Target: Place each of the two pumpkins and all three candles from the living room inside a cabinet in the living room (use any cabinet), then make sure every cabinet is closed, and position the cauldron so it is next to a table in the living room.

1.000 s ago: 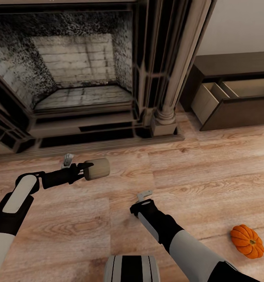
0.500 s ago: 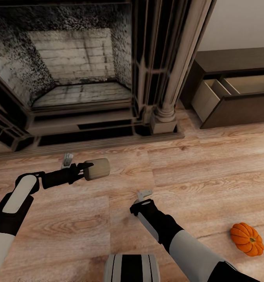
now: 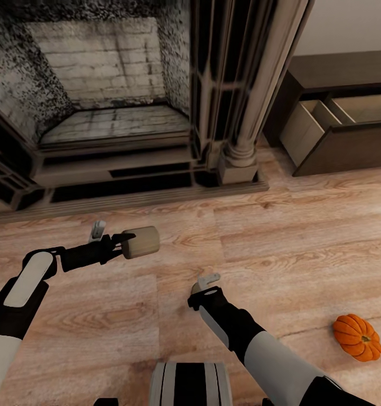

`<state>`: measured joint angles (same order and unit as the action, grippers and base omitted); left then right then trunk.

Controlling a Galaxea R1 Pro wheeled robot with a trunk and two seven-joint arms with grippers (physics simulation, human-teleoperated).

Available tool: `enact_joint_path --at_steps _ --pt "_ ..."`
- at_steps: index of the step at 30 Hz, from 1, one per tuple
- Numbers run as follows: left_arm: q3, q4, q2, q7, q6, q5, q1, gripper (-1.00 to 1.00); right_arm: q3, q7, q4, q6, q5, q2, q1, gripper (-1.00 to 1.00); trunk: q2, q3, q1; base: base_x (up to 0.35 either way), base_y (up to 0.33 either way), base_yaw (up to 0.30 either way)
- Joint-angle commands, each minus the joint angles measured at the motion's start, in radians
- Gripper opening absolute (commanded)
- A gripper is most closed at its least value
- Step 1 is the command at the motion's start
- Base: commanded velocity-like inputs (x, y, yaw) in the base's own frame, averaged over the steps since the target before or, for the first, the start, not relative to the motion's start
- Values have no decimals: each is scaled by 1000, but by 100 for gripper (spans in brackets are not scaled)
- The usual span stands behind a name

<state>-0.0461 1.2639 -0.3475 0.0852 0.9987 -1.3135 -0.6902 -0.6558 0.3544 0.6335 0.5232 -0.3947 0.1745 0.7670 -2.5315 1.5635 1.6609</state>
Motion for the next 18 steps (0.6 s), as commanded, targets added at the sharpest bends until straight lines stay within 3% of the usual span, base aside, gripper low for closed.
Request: enact_joint_path --at_steps 1,8,9,18 --pt "0 0 0 2 0 0 0 -100 0 0 0 0 -1 0 0 100 0 4 0 0 0 0" --pt "0 0 -1 2 0 0 0 -100 1 0 0 -2 -2 0 0 100 -1 23 3 0 0 0" --pt "0 0 -1 2 0 0 0 -100 1 0 0 -2 -2 0 0 -100 -1 23 3 0 0 0" --pt "0 -1 -1 4 0 0 0 -100 1 -2 4 1 -3 -1 0 -100 -1 23 3 0 0 0"
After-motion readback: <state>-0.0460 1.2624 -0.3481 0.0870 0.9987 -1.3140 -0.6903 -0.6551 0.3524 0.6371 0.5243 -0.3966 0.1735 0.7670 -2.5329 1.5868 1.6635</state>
